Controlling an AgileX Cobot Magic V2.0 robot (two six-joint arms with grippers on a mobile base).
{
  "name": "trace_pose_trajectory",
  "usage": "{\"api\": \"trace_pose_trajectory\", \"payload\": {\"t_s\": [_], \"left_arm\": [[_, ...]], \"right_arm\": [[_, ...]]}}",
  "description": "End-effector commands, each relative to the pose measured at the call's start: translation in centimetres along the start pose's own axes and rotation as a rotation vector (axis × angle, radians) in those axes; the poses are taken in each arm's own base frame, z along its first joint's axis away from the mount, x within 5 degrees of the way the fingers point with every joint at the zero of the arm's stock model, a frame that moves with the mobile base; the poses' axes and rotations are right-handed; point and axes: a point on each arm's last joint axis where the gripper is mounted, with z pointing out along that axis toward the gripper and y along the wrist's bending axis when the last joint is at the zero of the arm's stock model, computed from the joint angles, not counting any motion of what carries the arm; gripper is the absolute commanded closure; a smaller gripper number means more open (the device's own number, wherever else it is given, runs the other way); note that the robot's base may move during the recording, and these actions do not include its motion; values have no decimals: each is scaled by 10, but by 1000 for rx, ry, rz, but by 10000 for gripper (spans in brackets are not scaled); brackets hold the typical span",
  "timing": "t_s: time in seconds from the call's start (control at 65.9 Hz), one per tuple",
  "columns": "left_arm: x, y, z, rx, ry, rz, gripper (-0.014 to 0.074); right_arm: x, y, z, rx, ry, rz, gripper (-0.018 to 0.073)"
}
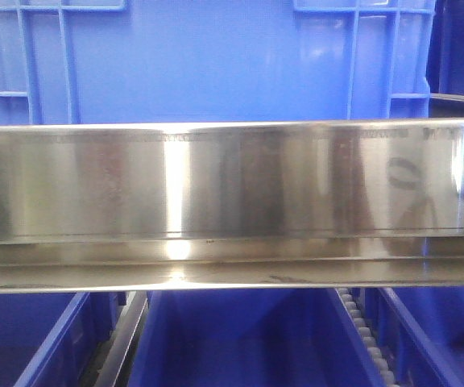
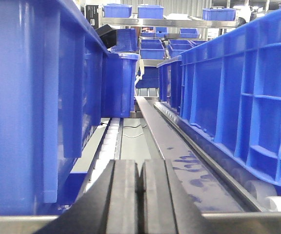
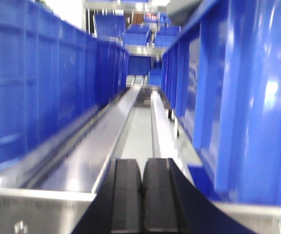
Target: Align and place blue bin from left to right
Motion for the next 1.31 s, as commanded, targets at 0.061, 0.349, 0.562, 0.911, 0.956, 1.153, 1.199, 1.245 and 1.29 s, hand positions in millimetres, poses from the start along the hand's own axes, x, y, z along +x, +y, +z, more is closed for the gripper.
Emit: {"api": "trace_pose_trajectory", "payload": {"t_s": [0.061, 0.349, 0.562, 0.911, 0.956, 1.153, 1.199, 1.245, 1.29], "left_arm": [[-3, 0, 0, -1, -26, -5, 707], [-24, 0, -3, -1, -258, -5, 707], [-53, 0, -10, 0, -424, 4, 707], [-133, 1, -24, -18, -405, 113, 707], [-140, 1, -21, -20, -375, 113, 707], [-168, 2, 7, -18, -253, 82, 707], [-175, 3, 15, -15, -228, 68, 707], [-180, 3, 25, -13, -197, 58, 707], [-184, 3, 34, -13, -159, 58, 707]], "right_arm": [[-14, 0, -1, 4, -156, 7, 644], [-39, -1, -9, 12, -440, 7, 644], [-54, -1, -12, 13, -500, 7, 644], [-125, -1, -25, 5, -434, 7, 644], [-133, -1, -23, 5, -416, 7, 644], [-164, -2, 1, 2, -332, 9, 644], [-172, -2, 9, 1, -304, 14, 644], [-182, -2, 18, 0, -264, 14, 644], [-188, -2, 28, -1, -218, 14, 644]]}}
